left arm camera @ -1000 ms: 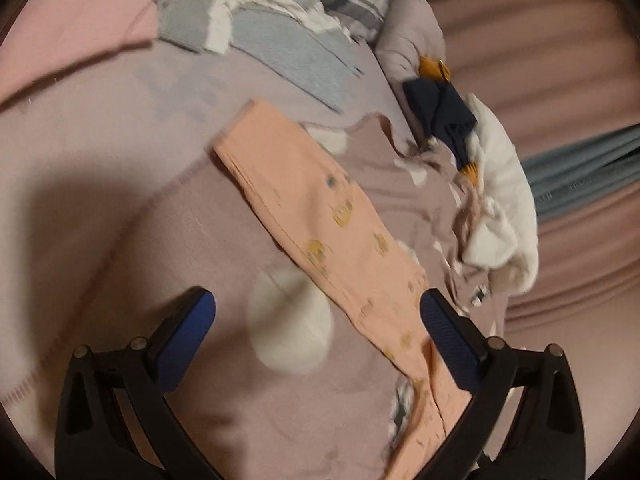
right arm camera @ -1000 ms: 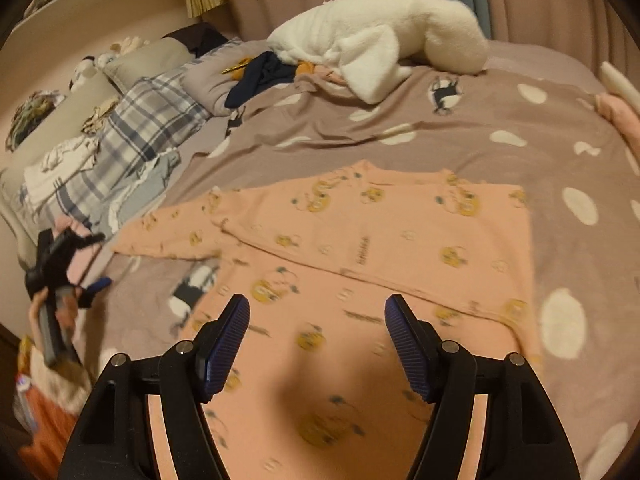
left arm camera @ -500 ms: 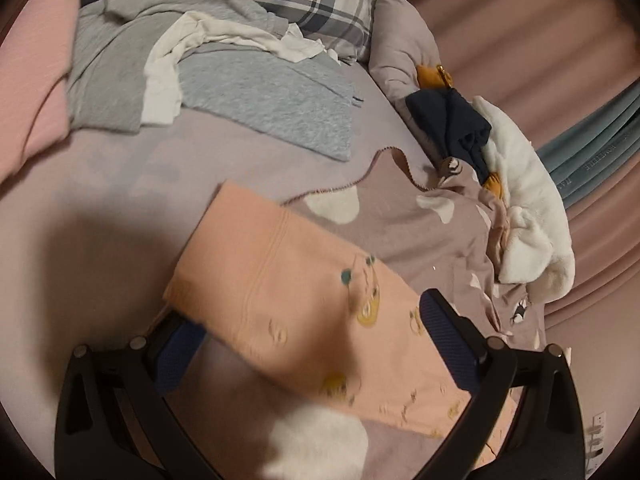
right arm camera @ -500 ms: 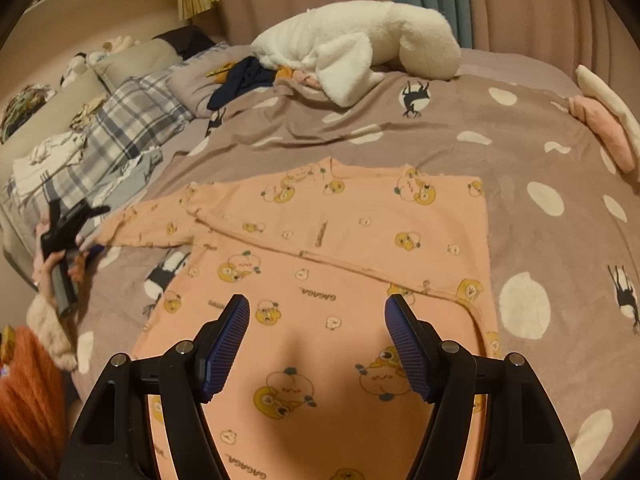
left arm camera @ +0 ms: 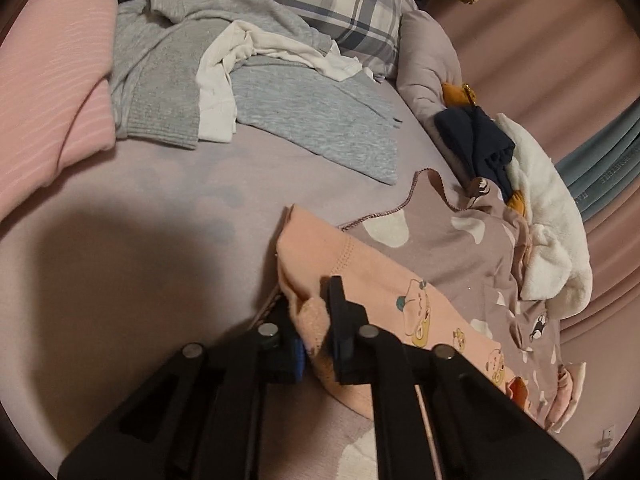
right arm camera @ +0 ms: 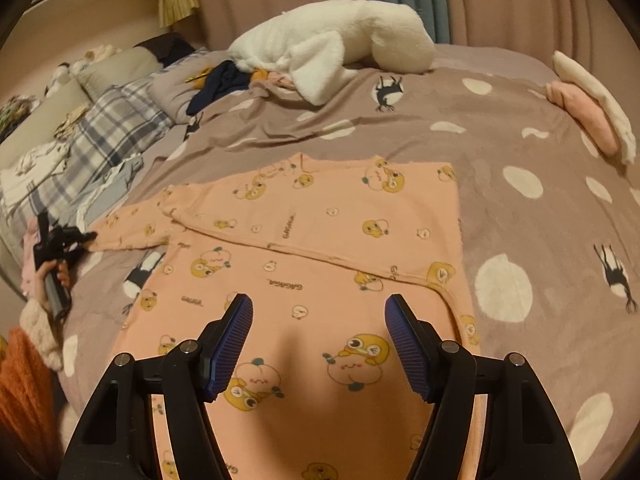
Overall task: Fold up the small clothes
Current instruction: 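Grasp the other sleeve cuff with the left gripper, then carry the held sleeve with the left gripper across the body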
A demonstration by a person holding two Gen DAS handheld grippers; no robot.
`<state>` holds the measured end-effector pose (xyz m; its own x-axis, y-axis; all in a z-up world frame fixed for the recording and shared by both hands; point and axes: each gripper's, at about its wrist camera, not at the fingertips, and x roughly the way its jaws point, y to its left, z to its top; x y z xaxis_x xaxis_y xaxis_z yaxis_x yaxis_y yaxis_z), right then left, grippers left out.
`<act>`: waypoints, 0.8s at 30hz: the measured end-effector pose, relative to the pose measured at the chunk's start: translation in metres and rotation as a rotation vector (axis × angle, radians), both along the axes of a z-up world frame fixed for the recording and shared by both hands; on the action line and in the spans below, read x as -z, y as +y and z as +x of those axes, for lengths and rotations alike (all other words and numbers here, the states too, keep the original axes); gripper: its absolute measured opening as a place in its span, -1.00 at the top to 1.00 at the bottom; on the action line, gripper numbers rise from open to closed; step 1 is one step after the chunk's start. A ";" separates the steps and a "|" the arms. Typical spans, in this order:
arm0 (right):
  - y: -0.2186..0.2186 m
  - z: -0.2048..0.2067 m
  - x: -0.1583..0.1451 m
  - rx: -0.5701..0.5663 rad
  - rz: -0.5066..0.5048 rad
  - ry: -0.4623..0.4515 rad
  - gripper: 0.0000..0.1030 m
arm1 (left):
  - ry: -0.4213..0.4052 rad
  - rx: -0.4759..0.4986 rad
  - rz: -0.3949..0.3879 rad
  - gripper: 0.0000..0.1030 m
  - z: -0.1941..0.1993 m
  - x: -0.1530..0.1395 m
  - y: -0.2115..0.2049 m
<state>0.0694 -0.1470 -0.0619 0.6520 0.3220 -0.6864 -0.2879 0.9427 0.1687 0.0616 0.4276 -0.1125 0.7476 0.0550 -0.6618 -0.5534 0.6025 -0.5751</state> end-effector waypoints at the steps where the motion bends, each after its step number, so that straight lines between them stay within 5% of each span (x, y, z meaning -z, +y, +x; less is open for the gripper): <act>1: 0.000 -0.001 0.001 0.001 -0.002 -0.001 -0.37 | 0.023 0.001 0.035 0.86 0.003 -0.003 -0.004; 10: -0.007 -0.001 -0.005 0.026 0.014 -0.059 -0.37 | 0.163 -0.011 0.239 0.91 0.016 -0.024 -0.033; 19: -0.046 0.012 0.004 0.246 -0.046 -0.109 -0.37 | 0.172 0.038 0.315 0.92 0.024 -0.057 -0.077; 24: -0.086 0.011 0.002 0.321 0.013 -0.106 -0.37 | 0.139 0.095 0.349 0.92 0.037 -0.071 -0.125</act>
<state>0.0808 -0.2330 -0.0639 0.7892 0.0969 -0.6064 0.0069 0.9860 0.1666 0.0983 0.3027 -0.0417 0.6645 0.2292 -0.7113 -0.5438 0.8011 -0.2500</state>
